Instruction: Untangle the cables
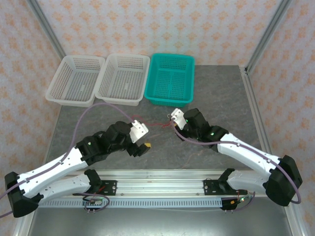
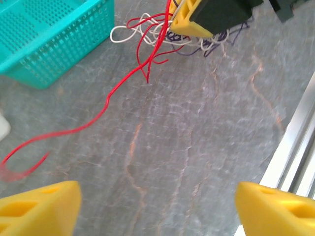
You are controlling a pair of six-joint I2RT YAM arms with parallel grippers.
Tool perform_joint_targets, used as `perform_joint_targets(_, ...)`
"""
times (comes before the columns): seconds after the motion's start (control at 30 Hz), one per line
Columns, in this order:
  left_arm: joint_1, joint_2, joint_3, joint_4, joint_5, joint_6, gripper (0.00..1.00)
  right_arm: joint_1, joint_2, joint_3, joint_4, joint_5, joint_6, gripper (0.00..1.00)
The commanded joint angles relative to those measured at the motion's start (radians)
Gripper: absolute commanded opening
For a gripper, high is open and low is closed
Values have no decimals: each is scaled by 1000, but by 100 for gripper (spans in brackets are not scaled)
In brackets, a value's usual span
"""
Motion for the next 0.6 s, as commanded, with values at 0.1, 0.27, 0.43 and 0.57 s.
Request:
perform_joint_targets(0.1, -24, 44, 72, -114, 44, 151, 97, 0, -38, 26, -50, -3, -41, 0)
perform_joint_targets(0.27, -35, 165, 65, 56, 37, 149, 100, 0, -44, 13, -22, -79, -35, 0)
perform_joint_targets(0.43, -35, 293, 18, 279, -80, 150, 100, 0, -70, 8, -13, -131, -24, 0)
perform_joint_targets(0.57, -34, 385, -10, 412, -202, 134, 88, 1, -97, -6, -7, -142, -13, 0)
